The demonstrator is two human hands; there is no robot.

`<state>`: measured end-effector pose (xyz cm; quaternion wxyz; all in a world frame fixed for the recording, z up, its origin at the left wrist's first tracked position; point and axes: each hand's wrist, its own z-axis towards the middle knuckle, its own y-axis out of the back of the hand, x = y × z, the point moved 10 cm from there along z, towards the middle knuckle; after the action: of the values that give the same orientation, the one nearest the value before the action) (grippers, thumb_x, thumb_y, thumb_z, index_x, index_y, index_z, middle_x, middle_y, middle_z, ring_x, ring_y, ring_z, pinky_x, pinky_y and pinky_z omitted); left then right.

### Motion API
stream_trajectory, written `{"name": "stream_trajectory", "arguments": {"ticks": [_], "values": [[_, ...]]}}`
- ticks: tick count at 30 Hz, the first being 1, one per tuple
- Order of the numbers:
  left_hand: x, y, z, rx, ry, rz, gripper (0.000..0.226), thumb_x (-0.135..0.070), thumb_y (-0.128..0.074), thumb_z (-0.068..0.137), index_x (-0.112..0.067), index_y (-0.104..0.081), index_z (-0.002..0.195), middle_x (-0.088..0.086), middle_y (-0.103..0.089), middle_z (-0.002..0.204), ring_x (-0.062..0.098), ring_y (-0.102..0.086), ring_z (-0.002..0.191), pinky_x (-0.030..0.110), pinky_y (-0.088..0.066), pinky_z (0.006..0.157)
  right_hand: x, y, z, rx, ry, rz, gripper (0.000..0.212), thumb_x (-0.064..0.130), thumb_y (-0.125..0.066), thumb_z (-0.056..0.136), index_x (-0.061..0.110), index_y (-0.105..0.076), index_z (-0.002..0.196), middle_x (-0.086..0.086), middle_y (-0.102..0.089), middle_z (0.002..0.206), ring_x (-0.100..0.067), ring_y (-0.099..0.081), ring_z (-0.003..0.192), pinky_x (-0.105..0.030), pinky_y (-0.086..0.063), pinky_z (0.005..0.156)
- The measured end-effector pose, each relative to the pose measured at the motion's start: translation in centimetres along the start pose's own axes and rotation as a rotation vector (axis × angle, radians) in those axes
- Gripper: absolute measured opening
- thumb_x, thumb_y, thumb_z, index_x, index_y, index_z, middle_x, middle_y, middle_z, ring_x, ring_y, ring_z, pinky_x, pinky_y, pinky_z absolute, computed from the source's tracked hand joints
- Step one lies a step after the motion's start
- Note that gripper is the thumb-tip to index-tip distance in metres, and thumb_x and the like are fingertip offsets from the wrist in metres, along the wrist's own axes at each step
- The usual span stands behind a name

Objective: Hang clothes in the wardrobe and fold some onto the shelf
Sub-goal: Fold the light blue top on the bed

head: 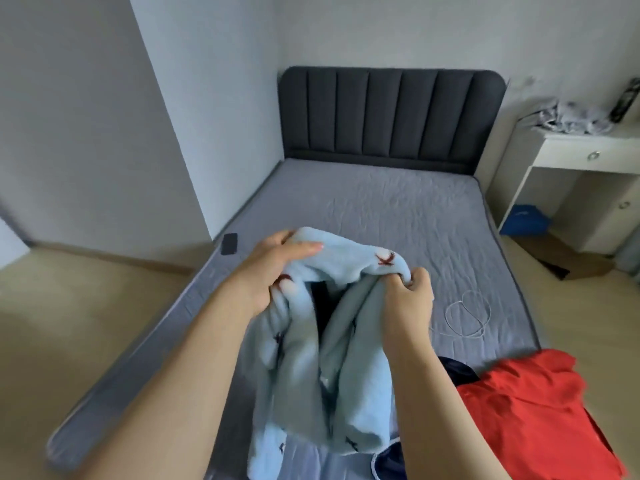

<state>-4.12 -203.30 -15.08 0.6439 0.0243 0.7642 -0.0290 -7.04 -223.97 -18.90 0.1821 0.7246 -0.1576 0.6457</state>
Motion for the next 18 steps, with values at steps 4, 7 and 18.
{"name": "stream_trajectory", "arguments": {"ticks": [4, 7, 18], "values": [[-1.0, 1.7, -0.3, -0.062, -0.062, 0.447, 0.031, -0.029, -0.079, 0.064, -0.026, -0.065, 0.091, -0.003, -0.070, 0.079, 0.008, -0.065, 0.055, 0.023, -0.049, 0.046, 5.4, -0.6, 0.1, 0.105, 0.095, 0.053, 0.024, 0.011, -0.042, 0.084, 0.020, -0.027, 0.068, 0.005, -0.027, 0.065, -0.012, -0.024, 0.060, -0.029, -0.019, 0.052], [-3.0, 3.4, 0.4, -0.350, -0.196, 0.496, 0.010, -0.031, -0.070, 0.073, -0.030, -0.061, 0.075, -0.006, -0.064, 0.067, 0.014, -0.060, 0.045, 0.029, -0.050, 0.043, 6.6, -2.0, -0.4, 0.247, 0.065, 0.022, 0.014, 0.019, -0.043, 0.085, 0.017, -0.039, 0.071, 0.003, -0.038, 0.069, -0.014, -0.034, 0.063, -0.028, -0.028, 0.056], [-0.3, -1.8, -1.3, -0.023, -0.179, 0.382, 0.075, -0.042, -0.082, 0.061, -0.038, -0.041, 0.124, -0.011, -0.042, 0.125, 0.008, -0.048, 0.113, 0.023, -0.046, 0.089, 4.3, -3.5, -1.2, 0.283, -0.301, 0.386, 0.019, 0.027, -0.050, 0.089, 0.018, -0.063, 0.078, -0.001, -0.065, 0.061, -0.016, -0.062, 0.057, -0.023, -0.046, 0.048]]}}
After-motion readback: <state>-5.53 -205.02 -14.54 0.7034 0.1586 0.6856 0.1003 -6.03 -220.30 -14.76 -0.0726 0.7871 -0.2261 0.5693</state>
